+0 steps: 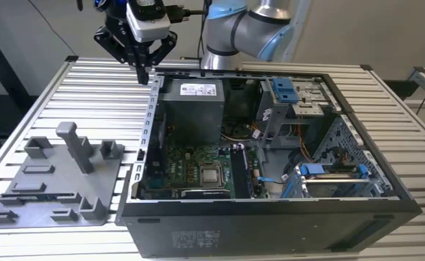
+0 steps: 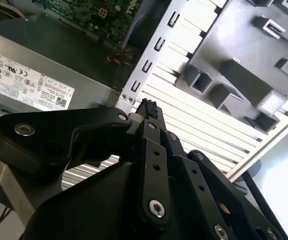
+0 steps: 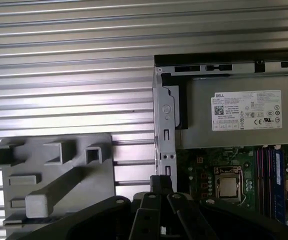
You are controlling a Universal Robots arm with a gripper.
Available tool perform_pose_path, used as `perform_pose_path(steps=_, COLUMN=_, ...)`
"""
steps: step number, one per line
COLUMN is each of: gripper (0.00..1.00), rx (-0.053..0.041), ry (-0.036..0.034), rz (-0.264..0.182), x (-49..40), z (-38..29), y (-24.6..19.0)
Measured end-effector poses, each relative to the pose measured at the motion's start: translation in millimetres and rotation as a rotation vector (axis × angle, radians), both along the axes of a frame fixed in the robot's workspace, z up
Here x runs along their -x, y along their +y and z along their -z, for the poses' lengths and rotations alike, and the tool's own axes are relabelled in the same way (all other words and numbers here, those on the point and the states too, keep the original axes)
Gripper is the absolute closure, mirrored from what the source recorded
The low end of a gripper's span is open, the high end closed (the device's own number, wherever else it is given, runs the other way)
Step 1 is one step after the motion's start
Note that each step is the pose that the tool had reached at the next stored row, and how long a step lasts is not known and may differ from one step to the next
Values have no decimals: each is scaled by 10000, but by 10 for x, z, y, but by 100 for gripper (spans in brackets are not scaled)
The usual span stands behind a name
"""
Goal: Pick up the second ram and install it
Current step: 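Reach for the second ram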
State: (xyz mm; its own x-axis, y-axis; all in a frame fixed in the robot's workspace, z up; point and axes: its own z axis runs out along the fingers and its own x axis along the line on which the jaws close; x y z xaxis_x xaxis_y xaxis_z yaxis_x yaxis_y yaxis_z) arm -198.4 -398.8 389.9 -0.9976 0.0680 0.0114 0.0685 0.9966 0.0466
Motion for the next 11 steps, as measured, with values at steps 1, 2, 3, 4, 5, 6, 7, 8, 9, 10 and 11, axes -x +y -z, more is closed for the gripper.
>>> perform_pose_path(steps=1, gripper=89, rx=0, ry=1, rz=-1, x=9, z=1, y=0)
perform_pose_path(steps=2, gripper=89, rx=0, ry=1, rz=-1, x=16, z=1, y=0)
perform_pose_path(steps=3, gripper=89, rx=0, ry=2, rz=-1, x=23, z=2, y=0)
perform_pose_path(steps=4, gripper=89, rx=0, ry=3, rz=-3, x=30, z=2, y=0)
perform_pose_path(steps=5, gripper=89, rx=0, ry=4, rz=-4, x=37, z=3, y=0)
perform_pose_path(steps=6, gripper=89, rx=1, ry=4, rz=-3, x=46, z=3, y=0)
perform_pose_path(steps=7, gripper=89, rx=1, ry=4, rz=-4, x=55, z=4, y=0)
perform_pose_path(steps=8, gripper=89, rx=1, ry=4, rz=-5, x=66, z=4, y=0)
perform_pose_path(steps=9, gripper=89, rx=0, ry=4, rz=-6, x=77, z=5, y=0)
perform_pose_path(steps=10, gripper=89, rx=0, ry=3, rz=-7, x=88, z=5, y=0)
perform_pose_path(steps=11, gripper=89, rx=0, ry=4, rz=-8, x=97, z=6, y=0)
